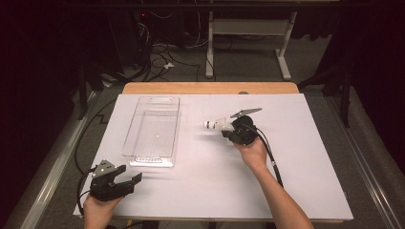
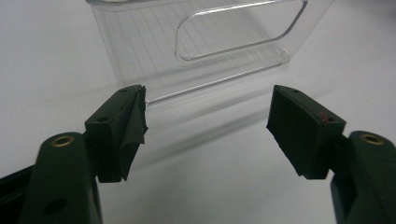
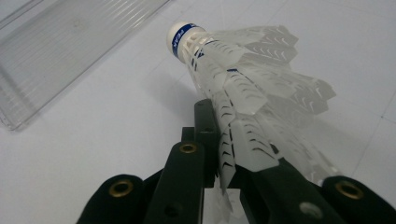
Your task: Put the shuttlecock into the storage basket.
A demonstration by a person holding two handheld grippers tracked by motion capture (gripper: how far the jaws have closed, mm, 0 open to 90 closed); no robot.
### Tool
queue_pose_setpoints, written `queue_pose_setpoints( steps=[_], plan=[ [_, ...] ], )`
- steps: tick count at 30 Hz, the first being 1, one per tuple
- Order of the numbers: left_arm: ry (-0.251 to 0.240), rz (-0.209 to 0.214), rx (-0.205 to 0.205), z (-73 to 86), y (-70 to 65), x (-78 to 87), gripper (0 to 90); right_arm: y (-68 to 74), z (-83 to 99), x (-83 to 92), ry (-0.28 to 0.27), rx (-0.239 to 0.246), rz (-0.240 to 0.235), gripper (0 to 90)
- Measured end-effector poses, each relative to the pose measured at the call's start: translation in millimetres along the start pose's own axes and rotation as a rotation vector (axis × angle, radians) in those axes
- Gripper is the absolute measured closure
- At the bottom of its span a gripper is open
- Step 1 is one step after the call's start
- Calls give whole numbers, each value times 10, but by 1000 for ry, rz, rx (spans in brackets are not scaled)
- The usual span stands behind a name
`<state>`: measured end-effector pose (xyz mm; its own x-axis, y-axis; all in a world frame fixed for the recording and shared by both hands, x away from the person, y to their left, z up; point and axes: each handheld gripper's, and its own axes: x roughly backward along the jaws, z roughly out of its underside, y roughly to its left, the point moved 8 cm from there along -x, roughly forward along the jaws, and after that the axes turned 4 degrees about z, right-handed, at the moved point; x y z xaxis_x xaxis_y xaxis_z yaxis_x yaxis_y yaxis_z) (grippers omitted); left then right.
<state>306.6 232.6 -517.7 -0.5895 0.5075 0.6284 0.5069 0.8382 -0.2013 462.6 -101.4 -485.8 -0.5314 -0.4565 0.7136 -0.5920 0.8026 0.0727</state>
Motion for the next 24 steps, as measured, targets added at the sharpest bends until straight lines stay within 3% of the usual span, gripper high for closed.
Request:
queue_pose_setpoints(
  steps=[24],
  plan=[
    [-2, -3, 3, -4, 21, 2, 291, 142, -201, 37, -13, 4, -56, 889]
  ],
)
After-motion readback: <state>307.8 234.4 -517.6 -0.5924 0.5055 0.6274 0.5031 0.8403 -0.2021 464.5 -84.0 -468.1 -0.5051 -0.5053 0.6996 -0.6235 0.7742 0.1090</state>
